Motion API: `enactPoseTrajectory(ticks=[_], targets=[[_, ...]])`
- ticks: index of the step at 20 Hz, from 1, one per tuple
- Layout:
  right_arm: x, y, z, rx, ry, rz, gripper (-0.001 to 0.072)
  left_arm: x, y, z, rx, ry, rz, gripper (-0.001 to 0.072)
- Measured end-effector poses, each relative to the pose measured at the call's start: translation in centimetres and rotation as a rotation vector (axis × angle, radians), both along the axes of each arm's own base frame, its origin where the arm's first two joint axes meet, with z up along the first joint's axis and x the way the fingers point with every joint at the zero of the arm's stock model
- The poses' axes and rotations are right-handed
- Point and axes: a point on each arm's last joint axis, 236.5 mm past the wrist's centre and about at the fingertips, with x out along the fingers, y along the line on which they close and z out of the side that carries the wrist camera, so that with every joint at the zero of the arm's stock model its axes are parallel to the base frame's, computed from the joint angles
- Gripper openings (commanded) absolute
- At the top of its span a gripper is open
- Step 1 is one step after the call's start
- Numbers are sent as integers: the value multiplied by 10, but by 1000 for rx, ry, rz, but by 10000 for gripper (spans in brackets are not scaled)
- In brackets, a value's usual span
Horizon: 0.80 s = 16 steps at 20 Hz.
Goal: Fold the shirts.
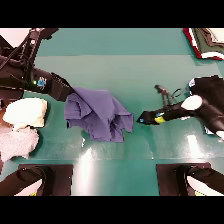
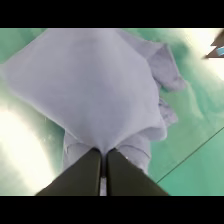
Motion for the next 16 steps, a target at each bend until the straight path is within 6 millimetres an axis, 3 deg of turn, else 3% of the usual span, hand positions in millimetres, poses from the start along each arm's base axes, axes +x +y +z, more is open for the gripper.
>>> enactPoseTrajectory(ticks=[4, 6, 7, 9, 10, 13, 16], targets=[[-3, 27, -43, -14, 39, 14, 452, -3, 4, 0, 16, 11, -1, 26], [-4, 41, -52, 5, 56, 3, 440, -4, 5, 0, 19, 11, -1, 27], [-5, 44, -56, 4, 57, 1, 326, -4, 5, 0, 21, 12, -1, 26], [-2, 48, -62, 1, 45, -9, 19, -4, 5, 0, 21, 13, -1, 27], [1, 49, -62, 3, 35, -18, 19, -4, 5, 0, 22, 13, -1, 27], [15, 43, -50, 3, -41, -36, 17, -2, 9, 1, 34, 2, 6, 26], [54, 17, 5, 50, -188, -127, 16, 9, 24, 22, 74, -84, 48, 27]])
